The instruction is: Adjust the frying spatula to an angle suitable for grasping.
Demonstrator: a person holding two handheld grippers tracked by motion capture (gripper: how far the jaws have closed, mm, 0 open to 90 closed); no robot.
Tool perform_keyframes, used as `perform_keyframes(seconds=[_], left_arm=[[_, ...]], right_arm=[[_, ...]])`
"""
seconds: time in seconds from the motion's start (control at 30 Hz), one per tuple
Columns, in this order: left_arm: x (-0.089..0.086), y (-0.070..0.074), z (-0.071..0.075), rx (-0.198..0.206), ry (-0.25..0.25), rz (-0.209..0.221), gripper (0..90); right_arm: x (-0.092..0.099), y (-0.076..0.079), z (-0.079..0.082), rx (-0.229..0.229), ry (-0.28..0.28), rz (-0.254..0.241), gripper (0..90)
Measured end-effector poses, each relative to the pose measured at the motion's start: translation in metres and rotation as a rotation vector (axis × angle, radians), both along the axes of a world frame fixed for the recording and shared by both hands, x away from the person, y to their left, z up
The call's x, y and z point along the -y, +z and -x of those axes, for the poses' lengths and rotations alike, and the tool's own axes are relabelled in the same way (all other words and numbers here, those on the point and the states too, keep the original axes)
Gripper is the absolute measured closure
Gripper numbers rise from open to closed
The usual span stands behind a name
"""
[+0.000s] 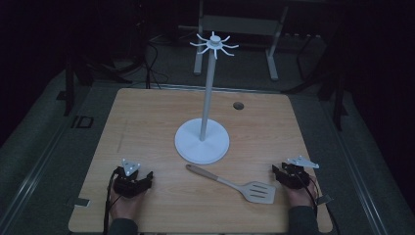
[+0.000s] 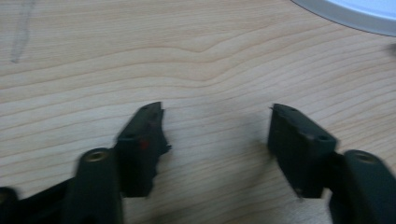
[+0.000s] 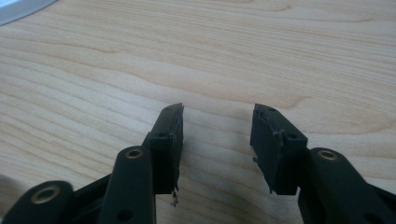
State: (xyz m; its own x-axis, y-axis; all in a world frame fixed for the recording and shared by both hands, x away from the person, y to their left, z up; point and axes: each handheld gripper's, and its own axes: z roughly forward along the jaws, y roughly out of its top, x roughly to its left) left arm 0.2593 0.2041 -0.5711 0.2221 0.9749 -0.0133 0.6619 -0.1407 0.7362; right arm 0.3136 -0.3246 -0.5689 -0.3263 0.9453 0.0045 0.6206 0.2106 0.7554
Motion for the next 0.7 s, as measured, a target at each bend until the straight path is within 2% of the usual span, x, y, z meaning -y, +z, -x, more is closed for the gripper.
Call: perform_keyframes(seconds=[0.13, 0.17, 0.27, 0.37, 0.47, 0.5, 0.63, 0.67, 0.7], left_arm=[[-0.002, 0.001, 0.001, 0.005, -0.031, 0.04, 44.3], [-0.003, 0.003, 0.001, 0.012, -0.044, 0.045, 46.8], [-0.004, 0.005, 0.002, 0.029, -0.05, 0.055, 48.7], [-0.009, 0.009, 0.004, 0.049, -0.052, 0.103, 51.8], [-0.01, 0.011, 0.005, 0.06, -0.058, 0.116, 51.9], [-0.011, 0.013, 0.006, 0.07, -0.057, 0.122, 51.8], [-0.013, 0.014, 0.006, 0.067, -0.077, 0.127, 49.8], [-0.013, 0.014, 0.006, 0.067, -0.077, 0.127, 49.8], [-0.014, 0.015, 0.006, 0.075, -0.088, 0.135, 49.8]], right_arm=[[0.003, 0.005, 0.002, 0.028, 0.003, -0.036, 56.2], [0.004, 0.008, 0.004, 0.044, 0.0, -0.046, 53.7], [0.003, 0.011, 0.005, 0.044, 0.0, -0.049, 53.7], [0.001, 0.017, 0.007, 0.05, 0.007, -0.058, 58.8], [-0.002, 0.02, 0.008, 0.05, 0.02, -0.049, 60.4], [-0.006, 0.025, 0.01, 0.056, 0.037, -0.035, 60.6], [-0.014, 0.033, 0.013, 0.063, 0.085, -0.019, 59.7], [-0.017, 0.035, 0.013, 0.051, 0.11, -0.019, 58.2], [-0.017, 0.035, 0.013, 0.051, 0.11, -0.019, 58.2]])
